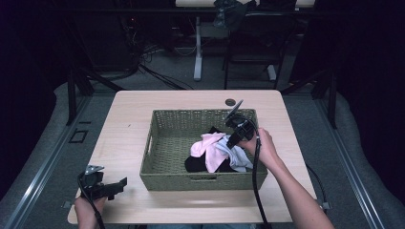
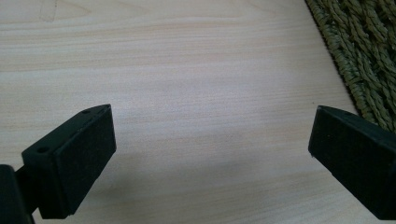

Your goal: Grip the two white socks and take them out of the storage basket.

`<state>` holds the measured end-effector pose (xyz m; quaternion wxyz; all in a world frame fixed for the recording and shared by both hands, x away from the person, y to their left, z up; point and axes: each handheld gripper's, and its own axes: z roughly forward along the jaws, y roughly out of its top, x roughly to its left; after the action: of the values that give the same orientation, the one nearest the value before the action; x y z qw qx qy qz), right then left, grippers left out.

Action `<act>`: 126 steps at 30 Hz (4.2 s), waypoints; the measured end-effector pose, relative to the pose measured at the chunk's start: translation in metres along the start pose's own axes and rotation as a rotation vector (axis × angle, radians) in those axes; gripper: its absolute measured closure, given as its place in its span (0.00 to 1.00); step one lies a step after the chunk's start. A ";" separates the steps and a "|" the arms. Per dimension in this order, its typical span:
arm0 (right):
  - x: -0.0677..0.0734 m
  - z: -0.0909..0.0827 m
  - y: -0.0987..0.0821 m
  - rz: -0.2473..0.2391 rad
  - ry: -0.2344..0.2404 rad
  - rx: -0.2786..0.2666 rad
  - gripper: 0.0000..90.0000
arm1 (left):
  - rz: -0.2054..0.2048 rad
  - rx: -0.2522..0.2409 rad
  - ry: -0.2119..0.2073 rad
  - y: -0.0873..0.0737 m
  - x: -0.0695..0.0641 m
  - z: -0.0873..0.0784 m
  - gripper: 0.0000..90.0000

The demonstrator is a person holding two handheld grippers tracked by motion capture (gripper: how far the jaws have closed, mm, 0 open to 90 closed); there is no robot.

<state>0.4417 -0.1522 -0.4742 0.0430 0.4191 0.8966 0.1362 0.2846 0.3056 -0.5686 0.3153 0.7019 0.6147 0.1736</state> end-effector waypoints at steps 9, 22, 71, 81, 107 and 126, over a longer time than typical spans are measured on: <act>0.006 0.005 0.005 -0.008 -0.014 0.017 0.58 | 0.000 0.000 0.000 0.000 0.001 0.000 0.01; -0.003 0.006 0.003 0.010 -0.077 0.058 0.68 | 0.001 -0.001 0.002 0.000 0.000 0.000 0.01; -0.004 -0.062 0.031 -0.025 -0.023 0.008 0.93 | -0.001 0.000 -0.004 0.000 0.001 0.000 0.01; -0.007 -0.078 0.038 -0.028 -0.027 -0.011 0.93 | -0.001 -0.001 -0.005 0.000 0.001 0.000 0.01; -0.013 -0.114 0.055 -0.024 -0.059 -0.050 0.93 | -0.003 -0.001 -0.005 0.000 0.000 0.000 0.01; -0.042 -0.139 0.026 0.048 -0.100 -0.079 0.93 | -0.002 -0.001 -0.004 0.000 0.000 0.000 0.01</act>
<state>0.4614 -0.1980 -0.3350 0.1010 0.4448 0.8770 0.1511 0.2847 0.3053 -0.5683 0.3172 0.7013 0.6148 0.1722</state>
